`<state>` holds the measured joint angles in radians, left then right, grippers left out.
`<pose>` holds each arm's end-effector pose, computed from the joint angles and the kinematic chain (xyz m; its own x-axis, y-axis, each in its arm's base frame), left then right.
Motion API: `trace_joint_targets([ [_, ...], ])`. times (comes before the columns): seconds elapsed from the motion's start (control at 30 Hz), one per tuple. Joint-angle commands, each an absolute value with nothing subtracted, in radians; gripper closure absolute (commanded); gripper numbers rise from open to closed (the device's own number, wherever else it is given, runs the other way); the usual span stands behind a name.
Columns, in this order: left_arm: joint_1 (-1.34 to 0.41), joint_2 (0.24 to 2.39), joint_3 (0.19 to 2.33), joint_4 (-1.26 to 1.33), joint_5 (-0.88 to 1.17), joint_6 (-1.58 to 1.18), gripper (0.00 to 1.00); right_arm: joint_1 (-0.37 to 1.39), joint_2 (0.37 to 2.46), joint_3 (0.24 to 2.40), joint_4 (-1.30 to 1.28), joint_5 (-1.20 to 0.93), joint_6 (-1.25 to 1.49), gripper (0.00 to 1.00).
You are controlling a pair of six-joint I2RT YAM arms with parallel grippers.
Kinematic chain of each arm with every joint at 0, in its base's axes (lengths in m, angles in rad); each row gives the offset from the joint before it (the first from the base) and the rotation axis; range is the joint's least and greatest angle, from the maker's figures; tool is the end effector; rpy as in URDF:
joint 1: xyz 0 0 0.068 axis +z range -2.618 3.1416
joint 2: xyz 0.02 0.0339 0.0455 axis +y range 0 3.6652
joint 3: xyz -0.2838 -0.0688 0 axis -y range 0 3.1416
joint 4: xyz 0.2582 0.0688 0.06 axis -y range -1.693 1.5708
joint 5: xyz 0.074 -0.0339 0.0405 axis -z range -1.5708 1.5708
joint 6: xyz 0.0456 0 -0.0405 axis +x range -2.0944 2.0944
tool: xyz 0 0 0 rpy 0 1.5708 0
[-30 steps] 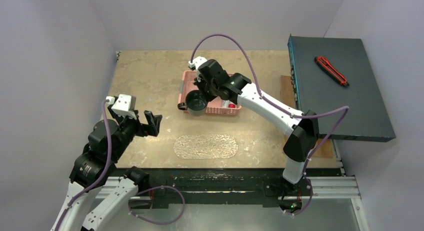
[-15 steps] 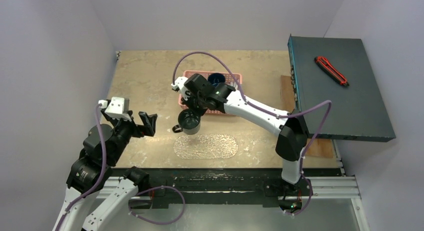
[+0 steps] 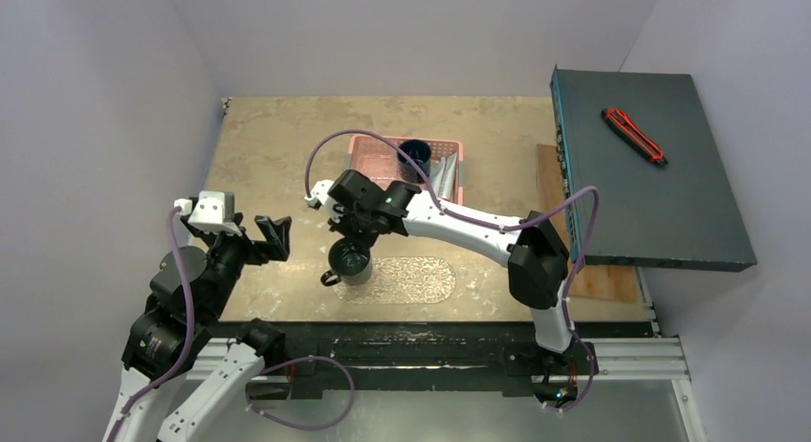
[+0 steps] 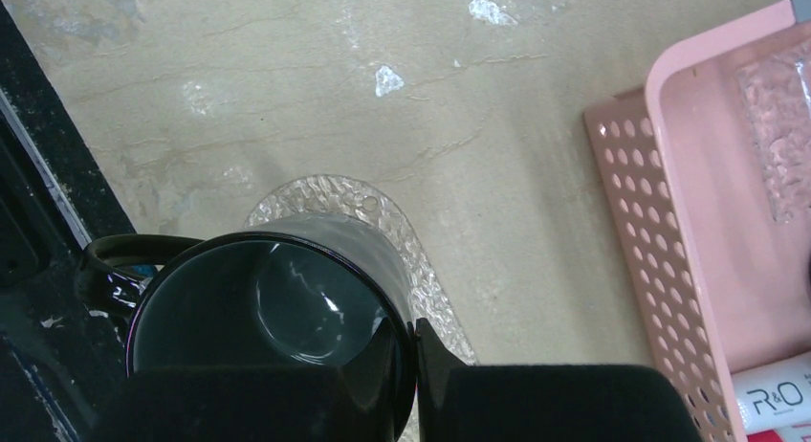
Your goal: Prepare toiletry sets of a toothbrush and toothpaste on the tray
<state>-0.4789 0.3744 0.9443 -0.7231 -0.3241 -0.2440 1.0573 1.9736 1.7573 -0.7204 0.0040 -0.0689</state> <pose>0.0570 -0.0133 0.3892 -0.1695 -0.1700 -0.9708 0.1201 0.9741 -0.1916 0.2296 0.4068 0.2814 -0.3349 -0.7340 -0.5908 -0.8950 0.4438 -0.0440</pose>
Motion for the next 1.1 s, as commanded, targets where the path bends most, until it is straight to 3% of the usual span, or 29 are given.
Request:
trace_joint_targets([
  [0.0,-0.476,0.368,0.953,-0.697,-0.346,-0.25,0.0,1.071,1.971,1.761,-0.644,-0.031,-0.068,1.0],
  [1.07,-0.476,0.391,0.957,-0.701,-0.319,-0.247,0.0,1.086,2.016,1.699,-0.556,-0.073,-0.035,1.0],
])
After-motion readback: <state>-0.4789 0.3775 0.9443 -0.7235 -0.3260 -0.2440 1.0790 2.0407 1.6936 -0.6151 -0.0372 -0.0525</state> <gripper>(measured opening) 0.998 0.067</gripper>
